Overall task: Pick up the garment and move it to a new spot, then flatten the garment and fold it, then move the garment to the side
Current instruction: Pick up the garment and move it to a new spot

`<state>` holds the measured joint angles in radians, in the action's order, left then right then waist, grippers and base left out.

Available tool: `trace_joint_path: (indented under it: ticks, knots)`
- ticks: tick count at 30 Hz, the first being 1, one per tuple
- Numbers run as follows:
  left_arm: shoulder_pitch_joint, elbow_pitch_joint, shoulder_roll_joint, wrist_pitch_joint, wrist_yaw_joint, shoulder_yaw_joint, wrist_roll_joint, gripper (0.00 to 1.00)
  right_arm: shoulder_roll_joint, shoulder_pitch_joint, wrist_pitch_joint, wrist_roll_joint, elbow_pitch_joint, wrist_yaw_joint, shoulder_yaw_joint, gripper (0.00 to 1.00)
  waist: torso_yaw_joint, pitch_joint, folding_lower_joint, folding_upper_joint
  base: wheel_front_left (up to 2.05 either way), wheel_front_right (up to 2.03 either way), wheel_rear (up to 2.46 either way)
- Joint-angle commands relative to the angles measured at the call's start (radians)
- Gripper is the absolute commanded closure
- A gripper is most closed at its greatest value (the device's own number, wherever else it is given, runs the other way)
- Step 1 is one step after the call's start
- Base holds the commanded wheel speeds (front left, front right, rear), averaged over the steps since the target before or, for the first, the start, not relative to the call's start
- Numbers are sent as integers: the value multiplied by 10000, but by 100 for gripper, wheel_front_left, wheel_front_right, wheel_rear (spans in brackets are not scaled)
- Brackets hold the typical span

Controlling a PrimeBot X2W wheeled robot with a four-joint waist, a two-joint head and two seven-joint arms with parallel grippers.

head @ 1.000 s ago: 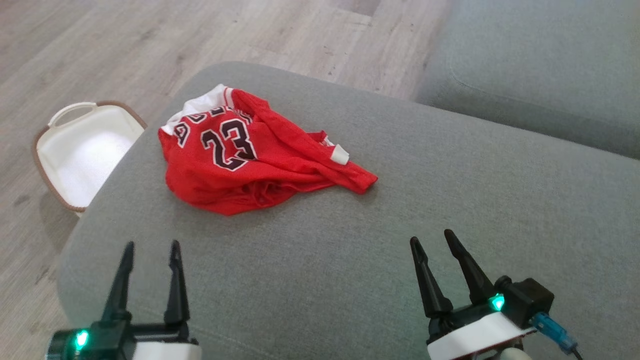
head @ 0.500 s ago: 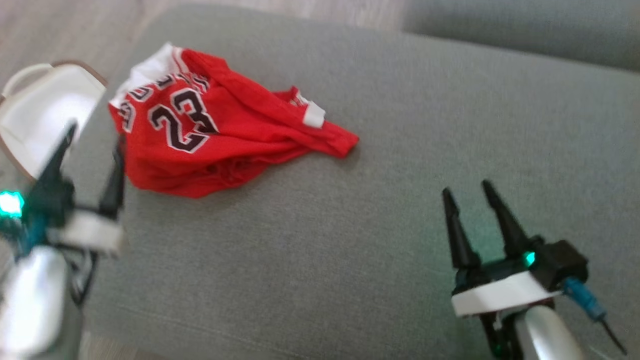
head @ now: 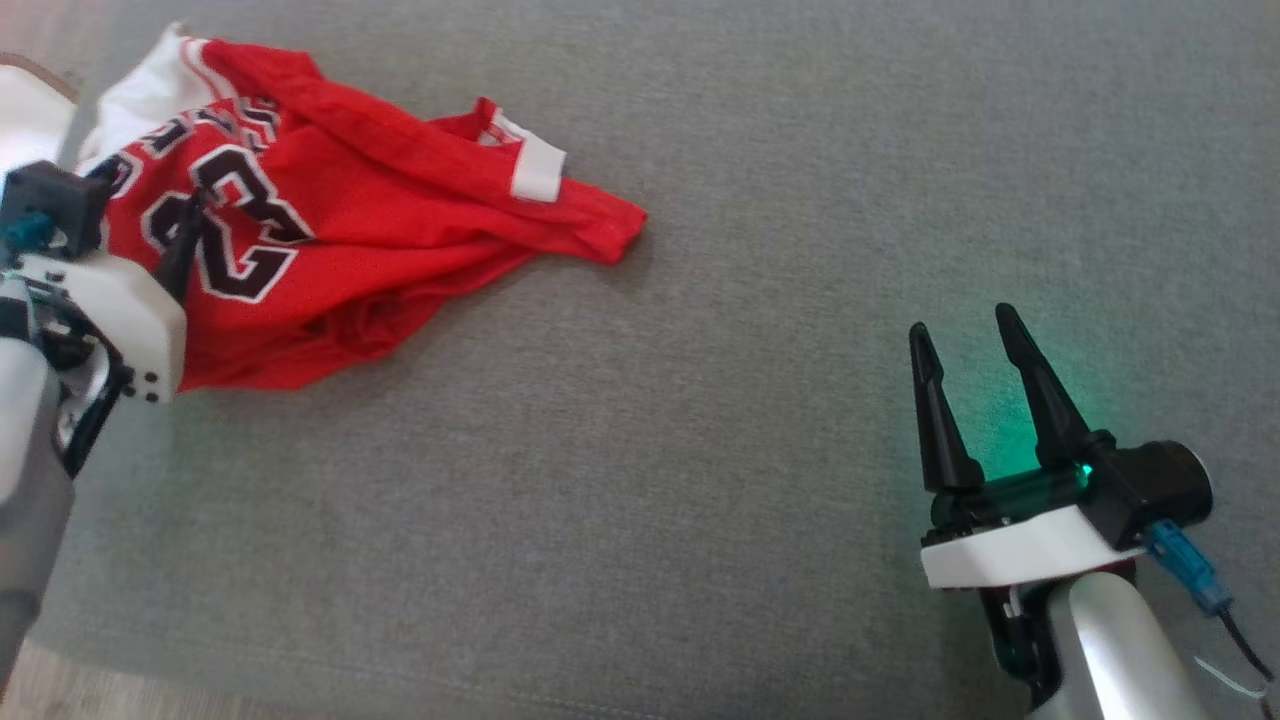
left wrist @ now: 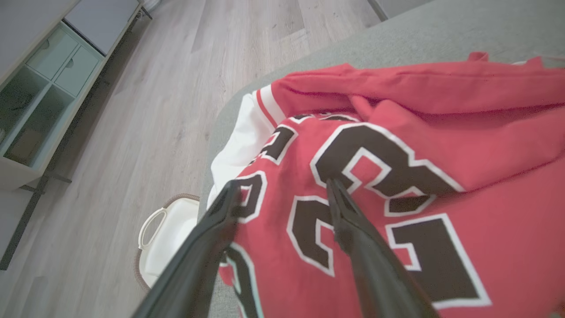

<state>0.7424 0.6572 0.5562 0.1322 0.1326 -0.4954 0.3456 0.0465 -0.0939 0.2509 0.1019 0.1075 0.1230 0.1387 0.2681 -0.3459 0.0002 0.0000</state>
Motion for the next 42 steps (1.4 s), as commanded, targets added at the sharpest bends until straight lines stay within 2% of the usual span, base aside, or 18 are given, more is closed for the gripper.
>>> trace_joint_path:
  ticks: [1,6,7,8,16,20,24,29,34,42]
  knots:
    - [618,187,701,53,-21,141,275,0,37,-197,109,-120,-366,77,226,0,-227,-235,-2,0,0,0,0]
    - [1065,1266,619,306,-20,-557,1185,0,37,-223,109,-166,-423,77,140,0,-355,-354,-2,0,0,0,0]
    - [1146,1407,595,244,-20,-627,1340,75,37,-224,109,-164,-426,77,134,0,-367,-356,-2,0,0,0,0]
    - [1234,1537,586,99,-20,-650,1454,100,37,-226,109,-157,-423,77,132,0,-376,-345,-2,0,0,0,0]
    - [2519,2008,805,-2645,-245,-277,1275,100,37,-153,109,118,-258,77,205,0,-416,346,-2,0,0,0,0]
    - [2932,1735,934,-3315,-373,-192,1114,100,37,-85,109,293,-228,77,208,0,-447,748,-2,0,0,0,0]
    - [3314,907,1114,-3705,-603,-51,930,100,37,-4,109,555,-162,77,255,0,-556,1274,-2,0,0,0,0]
    - [3264,-471,1231,-3720,-769,-36,867,100,37,114,109,907,-72,77,374,0,-826,1879,-2,0,0,0,0]
    - [2908,-2126,1185,-3056,-936,-171,1020,100,37,48,109,1142,-70,77,564,0,-1340,2173,-2,0,0,0,0]
    - [2241,-4914,494,-1746,-1633,-638,1263,100,37,-236,109,1430,-187,77,775,0,-2698,2216,-2,0,0,0,0]
